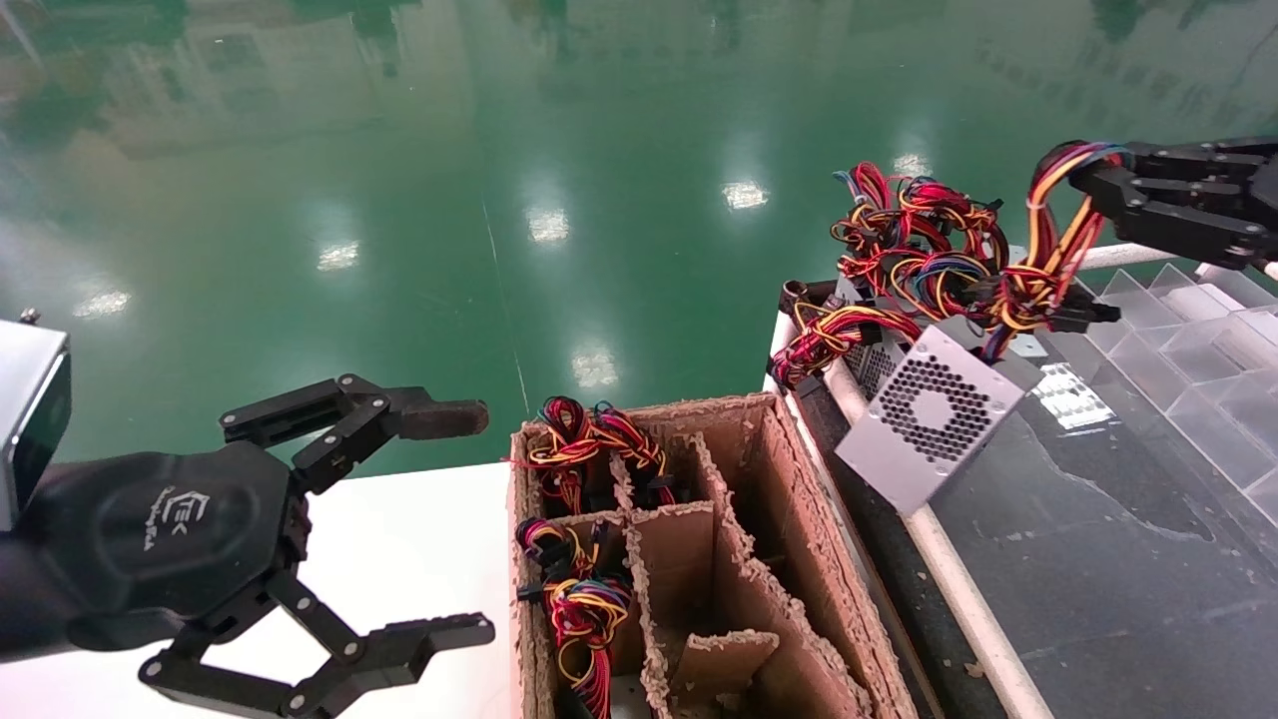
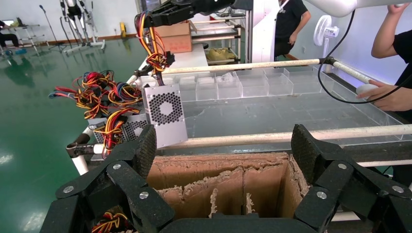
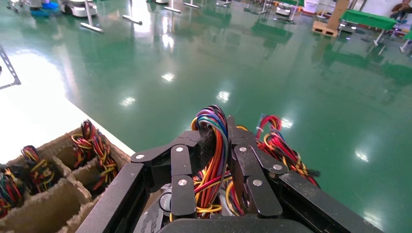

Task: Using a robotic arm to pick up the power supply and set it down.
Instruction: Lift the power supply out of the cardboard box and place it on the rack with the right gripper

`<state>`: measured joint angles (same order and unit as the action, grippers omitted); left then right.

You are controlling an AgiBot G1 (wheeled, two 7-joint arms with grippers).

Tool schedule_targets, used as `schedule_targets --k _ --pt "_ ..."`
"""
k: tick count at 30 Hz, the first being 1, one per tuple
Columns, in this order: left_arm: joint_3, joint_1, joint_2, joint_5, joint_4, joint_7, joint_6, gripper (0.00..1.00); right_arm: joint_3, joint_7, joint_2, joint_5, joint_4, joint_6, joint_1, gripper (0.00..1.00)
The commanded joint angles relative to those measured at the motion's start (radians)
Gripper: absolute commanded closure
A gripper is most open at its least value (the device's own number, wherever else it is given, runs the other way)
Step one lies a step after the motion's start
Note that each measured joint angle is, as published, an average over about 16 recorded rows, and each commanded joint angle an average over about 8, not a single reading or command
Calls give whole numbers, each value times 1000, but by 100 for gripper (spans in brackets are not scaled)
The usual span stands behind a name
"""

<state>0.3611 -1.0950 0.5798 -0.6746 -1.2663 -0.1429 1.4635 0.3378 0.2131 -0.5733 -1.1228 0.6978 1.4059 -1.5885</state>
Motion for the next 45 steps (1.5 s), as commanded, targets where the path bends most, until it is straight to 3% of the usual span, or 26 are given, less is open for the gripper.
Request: schedule_targets --k 1,16,45 --pt "0 0 0 0 0 0 0 0 1 -14 4 -5 -23 10 -8 100" --pt "0 0 0 0 0 0 0 0 25 -115 16 -83 -195 -7 -82 100" --pt "0 0 0 0 0 0 0 0 106 -272 -91 -252 -503 -122 -279 100"
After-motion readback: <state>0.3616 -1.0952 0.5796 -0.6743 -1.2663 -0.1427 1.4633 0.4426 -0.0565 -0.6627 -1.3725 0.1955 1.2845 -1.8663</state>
